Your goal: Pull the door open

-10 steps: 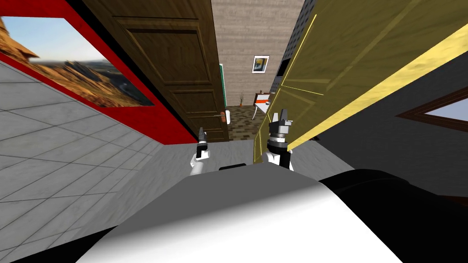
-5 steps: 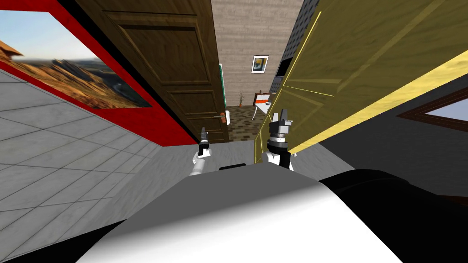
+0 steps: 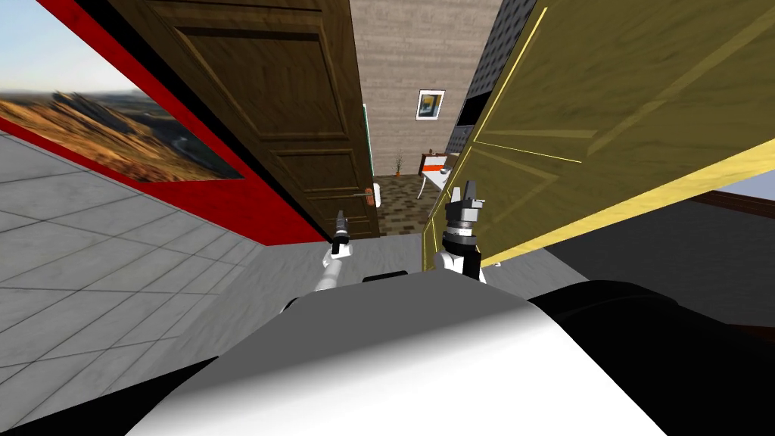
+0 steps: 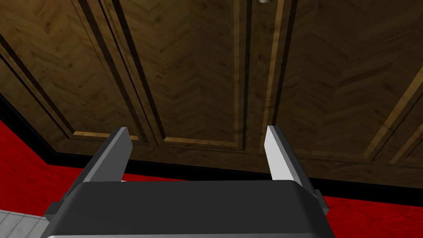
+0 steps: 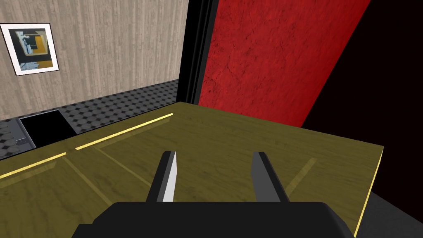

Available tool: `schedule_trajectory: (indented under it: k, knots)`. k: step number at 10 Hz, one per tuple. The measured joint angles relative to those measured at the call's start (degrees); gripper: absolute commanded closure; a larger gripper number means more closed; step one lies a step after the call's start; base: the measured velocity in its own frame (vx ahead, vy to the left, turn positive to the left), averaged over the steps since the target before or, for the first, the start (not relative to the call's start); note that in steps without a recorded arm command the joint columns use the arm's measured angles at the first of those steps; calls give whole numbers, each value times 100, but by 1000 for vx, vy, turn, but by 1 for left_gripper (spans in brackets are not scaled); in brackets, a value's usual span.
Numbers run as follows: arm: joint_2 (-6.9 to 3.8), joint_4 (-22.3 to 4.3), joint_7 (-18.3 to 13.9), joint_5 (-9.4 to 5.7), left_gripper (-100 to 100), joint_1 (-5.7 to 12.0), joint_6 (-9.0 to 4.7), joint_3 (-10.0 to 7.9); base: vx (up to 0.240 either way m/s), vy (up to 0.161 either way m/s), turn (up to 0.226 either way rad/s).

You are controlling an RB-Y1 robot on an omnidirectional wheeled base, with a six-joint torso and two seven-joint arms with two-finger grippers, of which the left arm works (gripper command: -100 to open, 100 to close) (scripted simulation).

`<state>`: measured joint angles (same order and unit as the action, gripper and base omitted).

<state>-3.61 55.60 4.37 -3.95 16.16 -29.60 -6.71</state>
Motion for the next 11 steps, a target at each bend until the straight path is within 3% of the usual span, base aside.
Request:
schedule_trajectory:
  k: [1,6,9,11]
  knots:
    - [23,-247,18,-4,-100,140,-49,-22,94,5,-31]
    - [108,-952,60,-20,-100,628,9,-84,98,17,-25]
    - [181,-1505,103,-33,-100,968,-58,-138,103,-1,-27]
    - [253,-1758,128,-35,-100,1144,-17,-160,117,-9,-16]
